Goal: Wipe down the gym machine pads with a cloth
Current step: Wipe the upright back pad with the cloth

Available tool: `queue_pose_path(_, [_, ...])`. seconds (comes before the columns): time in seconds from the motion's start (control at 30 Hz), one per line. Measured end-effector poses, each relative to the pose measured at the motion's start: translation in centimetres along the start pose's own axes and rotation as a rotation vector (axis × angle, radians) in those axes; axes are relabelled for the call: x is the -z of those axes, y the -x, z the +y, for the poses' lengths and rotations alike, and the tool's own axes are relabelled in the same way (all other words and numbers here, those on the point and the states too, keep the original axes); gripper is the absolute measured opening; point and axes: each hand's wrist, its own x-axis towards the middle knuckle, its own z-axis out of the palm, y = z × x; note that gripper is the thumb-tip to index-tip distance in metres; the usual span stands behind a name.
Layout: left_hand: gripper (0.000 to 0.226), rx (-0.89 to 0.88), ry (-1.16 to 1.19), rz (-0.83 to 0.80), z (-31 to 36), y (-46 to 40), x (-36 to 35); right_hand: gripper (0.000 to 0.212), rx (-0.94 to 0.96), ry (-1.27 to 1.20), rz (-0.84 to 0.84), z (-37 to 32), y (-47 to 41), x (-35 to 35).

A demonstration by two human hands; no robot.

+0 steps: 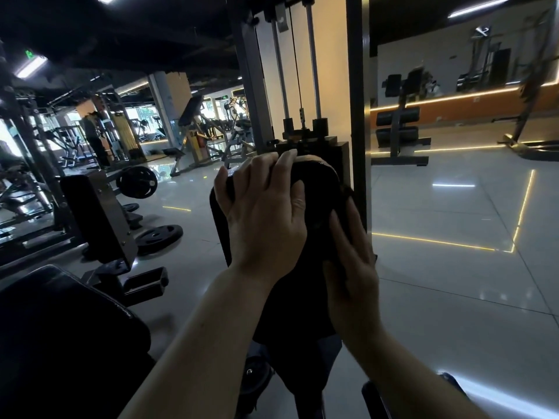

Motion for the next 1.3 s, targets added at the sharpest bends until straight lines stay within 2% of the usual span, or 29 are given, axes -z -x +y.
queue_pose_path(0.1, [0.047,-0.009,0.019,0.008,-0.1,0.0,0.0,0.057,-0.003,0.205,-0.033,1.9,5.6,-0.2])
queue_pose_path(0.23, [0.046,-0.004,0.038,-0.006,-0.1,0.0,0.2,0.051,-0.064,0.257,-0.124,2.5,10.7,1.1])
queue_pose_path(0.33, [0.046,0.01,0.043,-0.017,0.0,0.0,0.4,0.045,-0.197,0.215,-0.158,1.2,12.2,2.1])
queue_pose_path(0.37, [0.046,0.01,0.039,-0.021,0.0,0.0,0.4,0.036,-0.275,0.172,-0.136,0.5,12.2,2.5])
queue_pose_path(0.4, [0.046,0.01,0.036,-0.026,0.0,0.0,0.4,0.039,-0.324,0.068,-0.138,0.2,11.9,2.8])
queue_pose_path(0.47, [0.046,0.011,0.031,-0.036,0.0,0.0,0.4,0.071,-0.484,-0.133,-0.052,-0.7,11.0,2.6])
queue_pose_path(0.6, [0.046,0.022,0.015,-0.05,0.1,0.1,0.6,0.081,-0.769,-0.266,0.13,-2.2,7.4,3.2])
queue_pose_path(0.67, [0.046,0.017,0.007,-0.057,0.2,0.1,0.8,0.078,-0.769,-0.291,0.182,-3.6,4.7,3.4])
queue_pose_path(0.73, [0.046,0.026,0.014,-0.07,0.2,0.2,1.1,0.066,-0.736,-0.372,0.206,-5.6,1.5,3.5])
queue_pose_path(0.83, [0.05,0.078,0.07,-0.121,0.7,-0.2,2.1,0.046,-0.651,-0.436,0.197,-8.7,-3.2,3.8])
queue_pose_path(0.93, [0.05,0.177,0.181,-0.187,1.3,-1.0,3.6,0.041,-0.64,-0.504,0.157,-11.4,-6.8,4.4])
queue_pose_path(1.1, [0.037,0.324,0.298,-0.272,1.7,-3.7,6.1,0.034,-0.862,-0.591,0.121,-15.2,-11.2,5.3])
queue_pose_path(1.3, [0.04,0.341,0.288,-0.327,3.6,-8.6,10.0,0.031,-1.043,-0.664,0.107,-19.4,-17.8,7.1])
